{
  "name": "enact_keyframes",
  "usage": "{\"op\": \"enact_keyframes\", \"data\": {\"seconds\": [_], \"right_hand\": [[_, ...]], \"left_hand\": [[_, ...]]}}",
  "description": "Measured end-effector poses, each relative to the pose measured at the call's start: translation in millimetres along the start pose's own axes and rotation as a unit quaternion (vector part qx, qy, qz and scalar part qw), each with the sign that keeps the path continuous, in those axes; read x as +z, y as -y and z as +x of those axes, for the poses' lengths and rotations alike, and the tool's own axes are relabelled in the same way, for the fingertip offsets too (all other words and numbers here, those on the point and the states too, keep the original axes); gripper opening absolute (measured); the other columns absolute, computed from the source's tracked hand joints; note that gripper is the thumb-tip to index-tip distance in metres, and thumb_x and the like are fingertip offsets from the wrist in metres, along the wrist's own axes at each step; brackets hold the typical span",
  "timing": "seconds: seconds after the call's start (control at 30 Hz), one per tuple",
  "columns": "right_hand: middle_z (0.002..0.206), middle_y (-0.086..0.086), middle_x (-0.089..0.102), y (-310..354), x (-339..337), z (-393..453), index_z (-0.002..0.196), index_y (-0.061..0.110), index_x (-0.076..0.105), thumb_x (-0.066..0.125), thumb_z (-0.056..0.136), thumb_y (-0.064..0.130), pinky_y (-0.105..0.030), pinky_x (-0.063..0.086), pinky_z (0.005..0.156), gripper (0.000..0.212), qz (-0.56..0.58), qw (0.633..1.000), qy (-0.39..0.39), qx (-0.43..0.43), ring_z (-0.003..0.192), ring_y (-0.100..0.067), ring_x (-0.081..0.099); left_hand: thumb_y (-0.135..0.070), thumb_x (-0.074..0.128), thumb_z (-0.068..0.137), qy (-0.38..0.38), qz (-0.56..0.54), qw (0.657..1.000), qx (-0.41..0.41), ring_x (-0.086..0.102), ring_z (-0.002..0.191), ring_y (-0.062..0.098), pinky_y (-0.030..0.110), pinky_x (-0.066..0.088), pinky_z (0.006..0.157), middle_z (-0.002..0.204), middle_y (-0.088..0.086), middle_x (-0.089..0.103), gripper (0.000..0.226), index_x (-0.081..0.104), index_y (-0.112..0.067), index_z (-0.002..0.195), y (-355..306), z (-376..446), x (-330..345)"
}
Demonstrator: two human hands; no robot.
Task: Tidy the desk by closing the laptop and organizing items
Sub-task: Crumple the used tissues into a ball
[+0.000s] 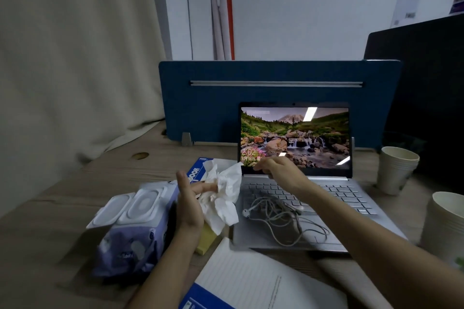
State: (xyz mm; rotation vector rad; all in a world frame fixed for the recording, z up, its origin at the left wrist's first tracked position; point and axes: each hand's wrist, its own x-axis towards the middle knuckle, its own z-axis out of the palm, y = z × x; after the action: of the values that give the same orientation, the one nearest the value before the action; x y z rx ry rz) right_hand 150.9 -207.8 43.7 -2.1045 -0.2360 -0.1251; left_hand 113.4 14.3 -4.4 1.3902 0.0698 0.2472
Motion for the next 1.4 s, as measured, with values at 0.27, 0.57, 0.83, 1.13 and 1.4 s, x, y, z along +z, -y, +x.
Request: {"op": "enact_keyframes", "data": {"seconds": [0.27, 0.57, 0.83, 1.13, 1.4], "right_hand": [[0.121, -0.001, 0.068, 7.8, 32.9, 63.5, 0.113, 0.013, 0.071, 0.056, 0.088, 0.007, -0.028, 0.049, 0.092, 0.03, -0.277, 0.946, 0.141, -0.091, 0.106, -0.018, 0.062], [0.104, -0.002, 0.069, -4.4, 58.8, 87.2, 0.106, 0.015, 0.071, 0.07, 0.083, 0.015, -0.027, 0.05, 0.078, 0.023, -0.307, 0.939, 0.123, -0.099, 0.093, -0.021, 0.062], [0.082, 0.016, 0.063, -3.6, 30.5, 49.8, 0.099, 0.02, 0.073, 0.065, 0.09, 0.014, -0.02, 0.043, 0.063, 0.013, -0.163, 0.981, -0.02, -0.108, 0.074, 0.0, 0.057], [0.079, -0.002, 0.068, 19.2, 12.8, -35.7, 0.088, 0.021, 0.069, 0.071, 0.086, 0.015, -0.032, 0.052, 0.063, 0.007, -0.01, 0.992, -0.06, -0.112, 0.069, -0.015, 0.063], [0.073, -0.004, 0.067, 8.6, 22.5, -69.6, 0.075, 0.02, 0.064, 0.077, 0.08, 0.013, -0.028, 0.047, 0.057, 0.016, 0.012, 0.992, -0.081, -0.095, 0.062, -0.01, 0.058]], "left_hand": [[-0.078, 0.007, 0.084, -0.065, 0.038, 0.995, 0.067, 0.067, 0.097, 0.024, 0.044, 0.049, 0.095, 0.087, 0.003, 0.077, 0.094, 0.077, -0.018, 0.066, 4.5, 16.5, -13.0], [-0.073, 0.005, 0.092, -0.135, 0.001, 0.99, 0.033, 0.071, 0.066, 0.015, 0.025, 0.048, 0.059, 0.068, 0.003, 0.076, 0.093, 0.077, -0.017, 0.07, 3.2, 35.8, -35.2], [-0.07, 0.021, 0.095, -0.157, 0.085, 0.983, 0.051, 0.07, 0.069, 0.016, 0.028, 0.049, 0.059, 0.067, -0.001, 0.074, 0.075, 0.074, -0.024, 0.067, 4.1, 34.3, -34.1], [-0.076, 0.035, 0.077, 0.013, 0.161, 0.985, 0.067, 0.064, 0.086, 0.015, 0.029, 0.046, 0.071, 0.089, -0.001, 0.071, 0.068, 0.072, -0.022, 0.093, -12.0, 7.9, -10.7], [-0.078, 0.064, 0.059, 0.179, 0.127, 0.972, 0.08, 0.067, 0.092, 0.019, 0.028, 0.052, 0.075, 0.105, 0.009, 0.068, 0.07, 0.071, -0.017, 0.093, -11.5, -13.7, 8.5]]}}
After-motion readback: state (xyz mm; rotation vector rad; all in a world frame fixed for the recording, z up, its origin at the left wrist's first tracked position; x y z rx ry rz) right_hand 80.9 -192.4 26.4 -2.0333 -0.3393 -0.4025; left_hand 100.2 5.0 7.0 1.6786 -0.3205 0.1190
